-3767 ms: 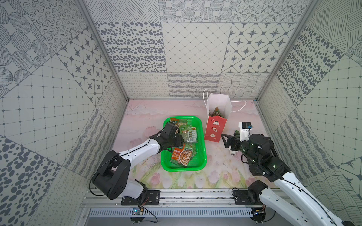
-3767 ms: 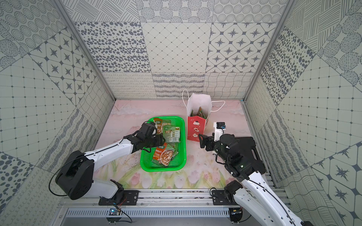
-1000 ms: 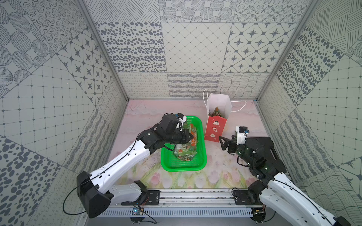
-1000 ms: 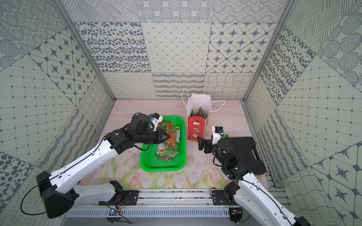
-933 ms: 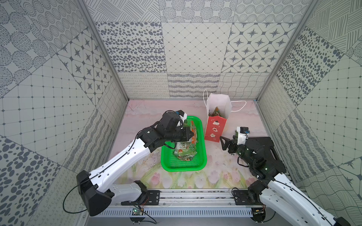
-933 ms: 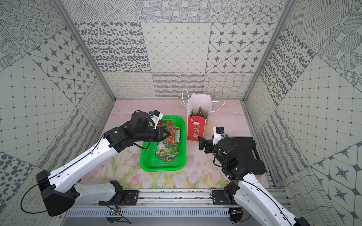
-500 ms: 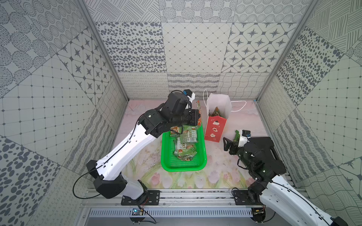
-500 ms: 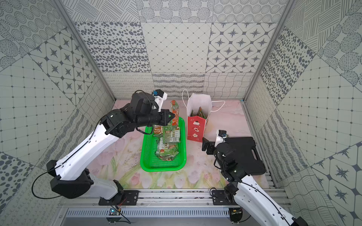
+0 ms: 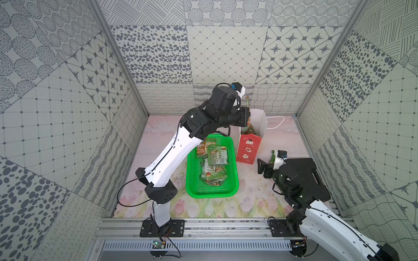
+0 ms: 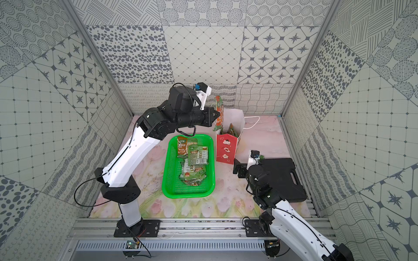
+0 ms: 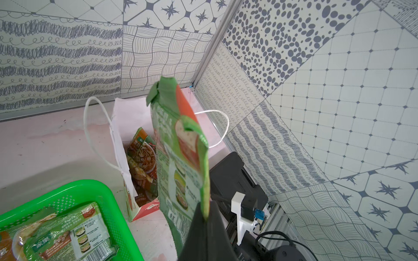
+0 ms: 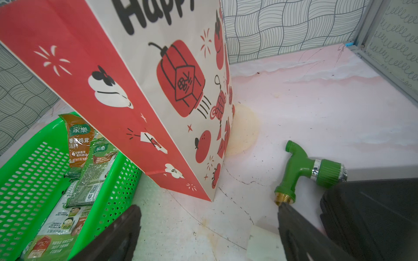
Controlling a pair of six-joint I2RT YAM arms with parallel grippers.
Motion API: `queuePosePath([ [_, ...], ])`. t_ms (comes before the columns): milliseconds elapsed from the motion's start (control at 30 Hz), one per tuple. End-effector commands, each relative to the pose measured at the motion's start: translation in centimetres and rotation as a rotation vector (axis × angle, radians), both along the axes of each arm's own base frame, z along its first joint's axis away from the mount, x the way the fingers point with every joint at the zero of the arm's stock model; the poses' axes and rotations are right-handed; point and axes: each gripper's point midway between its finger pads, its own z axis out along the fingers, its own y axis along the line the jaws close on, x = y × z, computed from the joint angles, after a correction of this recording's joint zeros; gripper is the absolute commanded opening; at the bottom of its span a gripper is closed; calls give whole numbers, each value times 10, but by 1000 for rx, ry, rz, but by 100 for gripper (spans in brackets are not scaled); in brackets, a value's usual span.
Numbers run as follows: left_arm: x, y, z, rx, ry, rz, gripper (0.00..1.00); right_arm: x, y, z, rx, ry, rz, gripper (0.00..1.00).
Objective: Place the condiment packets inside the bag
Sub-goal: Place the condiment packet in the paper bag.
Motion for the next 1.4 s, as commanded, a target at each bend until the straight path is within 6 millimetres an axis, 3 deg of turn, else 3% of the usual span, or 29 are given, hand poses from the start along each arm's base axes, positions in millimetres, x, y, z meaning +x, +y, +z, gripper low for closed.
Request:
queuePosePath([
  [0, 18, -36, 13, -51, -136, -53, 0, 6, -1, 4, -2, -15, -25, 97],
  [133, 43, -49, -4, -13, -184, -14, 0, 8, 0, -4, -12, 21, -32, 97],
  [333, 67, -66, -51, 69, -160, -3, 0, 11, 6, -16, 27, 51, -31, 97],
  [500, 75, -89, -83, 85, -135, -62, 0, 12, 8, -16, 46, 42, -24, 97],
  [600, 68, -100, -91, 59, -99, -124, 0, 10, 7, -13, 51, 26, -22, 97],
  [633, 64, -102, -89, 47, -90, -147, 11, 9, 6, -12, 51, 23, -22, 97],
  [700, 55, -102, -82, 27, -77, -175, 42, 8, 6, -11, 55, 17, -17, 97],
  [767, 50, -95, -73, 22, -67, -161, 60, 8, 7, -8, 57, 13, -11, 97],
  [833, 43, -84, -64, 34, -59, -146, 70, 7, 8, -7, 58, 13, -5, 97],
  [1033, 6, -50, -44, 40, 2, -159, 82, 4, 9, 0, 67, -4, 14, 97],
  [1167, -17, -24, -62, 85, 33, -160, 89, 3, 12, 1, 72, -6, 30, 97],
  [1367, -35, 36, -92, 124, -1, -13, 99, 3, 16, 2, 73, -3, 56, 97],
])
